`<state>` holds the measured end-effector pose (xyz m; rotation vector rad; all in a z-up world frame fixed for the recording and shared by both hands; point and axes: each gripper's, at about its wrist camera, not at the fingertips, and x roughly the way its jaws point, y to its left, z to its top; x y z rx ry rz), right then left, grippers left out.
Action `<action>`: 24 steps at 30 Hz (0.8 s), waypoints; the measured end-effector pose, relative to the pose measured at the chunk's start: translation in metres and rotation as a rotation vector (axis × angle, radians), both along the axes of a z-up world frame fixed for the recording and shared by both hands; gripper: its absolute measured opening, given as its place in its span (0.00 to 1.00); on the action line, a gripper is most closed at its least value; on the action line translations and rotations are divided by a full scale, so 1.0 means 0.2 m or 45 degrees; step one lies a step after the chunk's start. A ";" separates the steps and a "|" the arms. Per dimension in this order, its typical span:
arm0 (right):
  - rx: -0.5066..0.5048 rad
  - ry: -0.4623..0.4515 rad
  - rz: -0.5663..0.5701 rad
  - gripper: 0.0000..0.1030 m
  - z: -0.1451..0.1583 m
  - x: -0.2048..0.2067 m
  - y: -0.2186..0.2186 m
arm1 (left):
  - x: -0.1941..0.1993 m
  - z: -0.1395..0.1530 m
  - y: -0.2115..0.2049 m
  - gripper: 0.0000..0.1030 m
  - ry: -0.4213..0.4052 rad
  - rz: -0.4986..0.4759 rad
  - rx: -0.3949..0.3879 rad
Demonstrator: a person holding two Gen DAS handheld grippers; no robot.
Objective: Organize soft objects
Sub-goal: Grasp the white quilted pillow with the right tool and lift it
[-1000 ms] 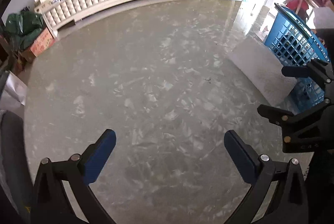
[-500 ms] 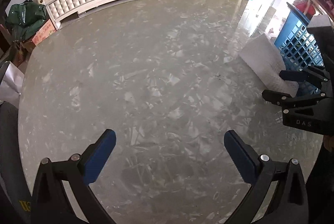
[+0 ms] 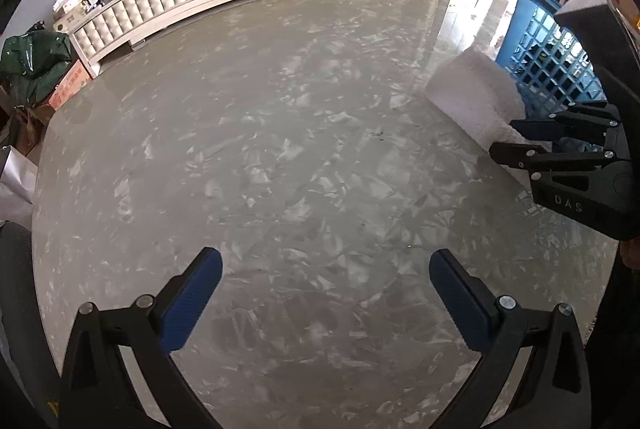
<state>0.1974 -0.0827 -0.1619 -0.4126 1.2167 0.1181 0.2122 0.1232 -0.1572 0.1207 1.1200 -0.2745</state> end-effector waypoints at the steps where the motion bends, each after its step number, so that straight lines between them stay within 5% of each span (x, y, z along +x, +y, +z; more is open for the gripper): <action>1: 0.023 0.005 -0.007 0.21 0.02 -0.01 -0.01 | 0.00 0.01 0.00 1.00 -0.002 0.005 -0.010; 13: 0.263 0.083 0.078 0.14 0.24 -0.36 0.00 | -0.21 0.20 -0.10 1.00 -0.050 0.012 -0.040; 24: 0.398 -0.027 0.151 0.14 0.56 -0.62 -0.05 | -0.48 0.55 -0.25 1.00 -0.145 0.012 -0.009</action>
